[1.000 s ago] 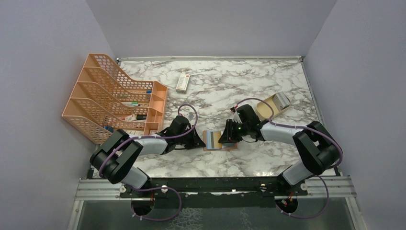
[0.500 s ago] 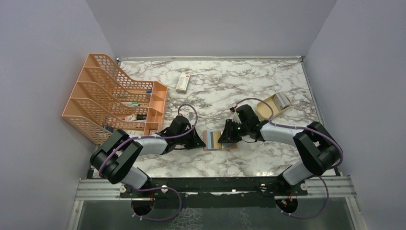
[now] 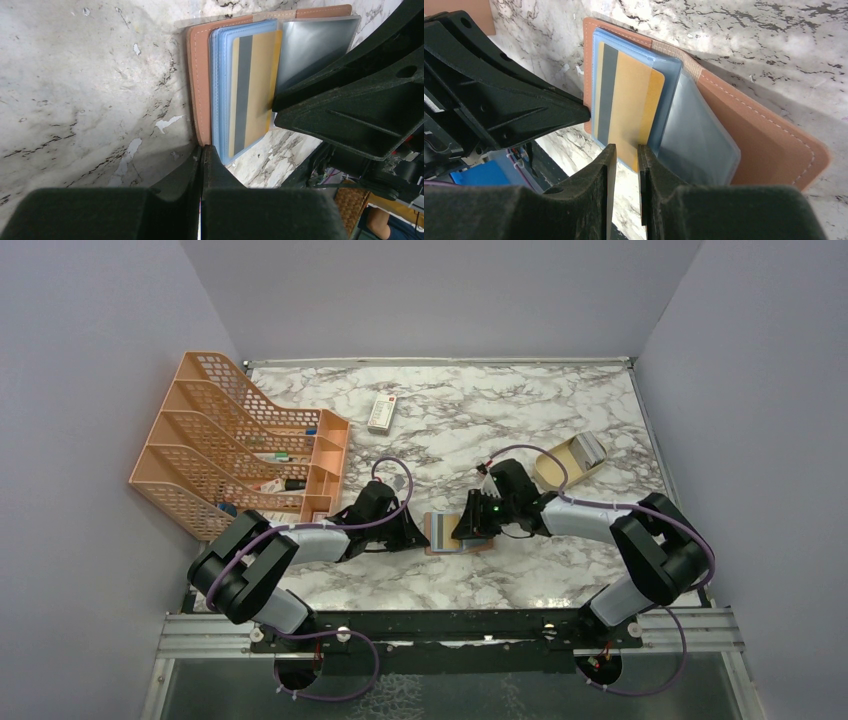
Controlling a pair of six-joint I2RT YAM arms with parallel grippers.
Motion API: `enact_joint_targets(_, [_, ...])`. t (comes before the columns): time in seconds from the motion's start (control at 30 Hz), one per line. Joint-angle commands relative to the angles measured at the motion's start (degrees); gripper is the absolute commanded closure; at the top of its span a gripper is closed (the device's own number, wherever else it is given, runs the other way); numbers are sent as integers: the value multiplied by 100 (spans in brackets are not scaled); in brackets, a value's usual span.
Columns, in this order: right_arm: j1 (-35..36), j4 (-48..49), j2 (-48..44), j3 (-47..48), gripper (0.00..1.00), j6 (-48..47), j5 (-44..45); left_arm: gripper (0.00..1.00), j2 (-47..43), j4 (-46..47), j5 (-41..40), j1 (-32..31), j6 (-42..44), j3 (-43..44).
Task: Put the credit cards into the card holder
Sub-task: Insert the credit card into the card holder, then turn over the card slot in the card holder.
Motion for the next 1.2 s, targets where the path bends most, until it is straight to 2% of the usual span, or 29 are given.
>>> enact_joint_targets(0.0, [55, 137, 3, 161, 77, -24, -89, 100, -21, 67, -6, -26, 91, 14])
enact_joint_targets(0.17, [55, -431, -280, 325, 72, -242, 373, 100, -103, -159, -46, -26, 249, 126])
enact_joint_targets(0.47, [55, -732, -214, 625, 79, -332, 716, 100, -130, -545, 53, -26, 529, 501])
enact_joint_targets(0.57, [55, -731, -117, 733, 78, -320, 877, 100, -102, -545, 77, -26, 541, 504])
enact_joint_targets(0.7, [55, -737, -38, 749, 71, -309, 1112, 100, -109, -572, 65, -27, 561, 479])
enact_joint_targets(0.83, [55, -716, -32, 676, 70, -302, 1249, 100, -109, -528, 47, -26, 544, 430])
enact_joint_targets(1.17, [55, -479, 212, 581, 74, -309, 1096, 100, -23, -482, 107, -26, 569, 479])
